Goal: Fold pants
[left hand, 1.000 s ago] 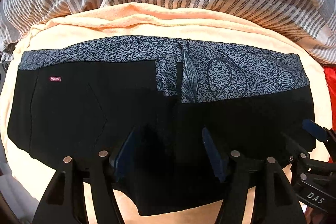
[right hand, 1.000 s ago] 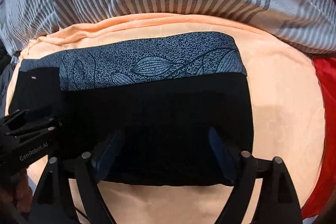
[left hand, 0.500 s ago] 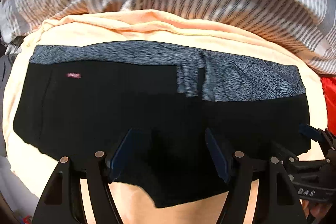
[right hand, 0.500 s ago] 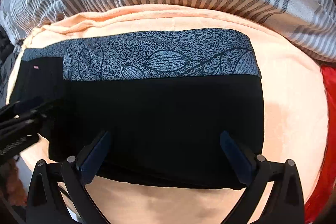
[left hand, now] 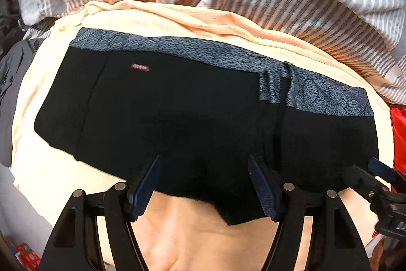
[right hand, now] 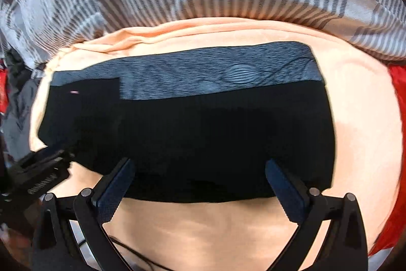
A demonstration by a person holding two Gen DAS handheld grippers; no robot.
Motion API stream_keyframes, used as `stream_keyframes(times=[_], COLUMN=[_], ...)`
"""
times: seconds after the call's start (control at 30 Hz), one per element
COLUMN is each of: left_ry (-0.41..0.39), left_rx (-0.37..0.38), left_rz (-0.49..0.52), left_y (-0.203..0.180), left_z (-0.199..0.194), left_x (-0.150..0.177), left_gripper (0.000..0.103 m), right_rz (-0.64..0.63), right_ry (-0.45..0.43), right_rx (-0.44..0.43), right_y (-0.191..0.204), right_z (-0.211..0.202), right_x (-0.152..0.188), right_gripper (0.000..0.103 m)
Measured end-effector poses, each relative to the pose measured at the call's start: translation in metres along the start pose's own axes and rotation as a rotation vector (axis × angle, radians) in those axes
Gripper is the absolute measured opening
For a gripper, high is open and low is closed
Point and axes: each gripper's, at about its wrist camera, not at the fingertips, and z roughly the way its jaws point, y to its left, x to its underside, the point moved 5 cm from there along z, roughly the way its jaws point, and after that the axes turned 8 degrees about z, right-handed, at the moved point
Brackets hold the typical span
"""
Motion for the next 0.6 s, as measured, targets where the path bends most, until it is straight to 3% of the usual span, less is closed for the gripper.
stream_keyframes(times=[0.2,0.37,0.47,0.6], left_ry=[0.005,0.022,0.032,0.03], left_rx=[-0.019,-0.032,-0.032,-0.039], left_rz=[-0.039,-0.095,-0.097,-0.088], left_y=[0.03,0.053,0.057,0.062], left_z=[-0.007,-0.006,-0.004,-0.005], left_x=[0.019,0.033,0.038,0.043], left_gripper=[0.071,0.071,0.071,0.071], right_rz=[0.012,-0.087,-0.139,-0.095], right_ry=[0.002,-0.043,0.011,0.007], right_rx=[-0.052,0.105,0.19,0.194], right_y=[0.029,0.042,0.041,0.033], right_z=[0.005,0.02,0.045,0.062], right_x=[0.006,0.004,0.008,0.01], right_gripper=[0.103,0.103,0.103,0.103])
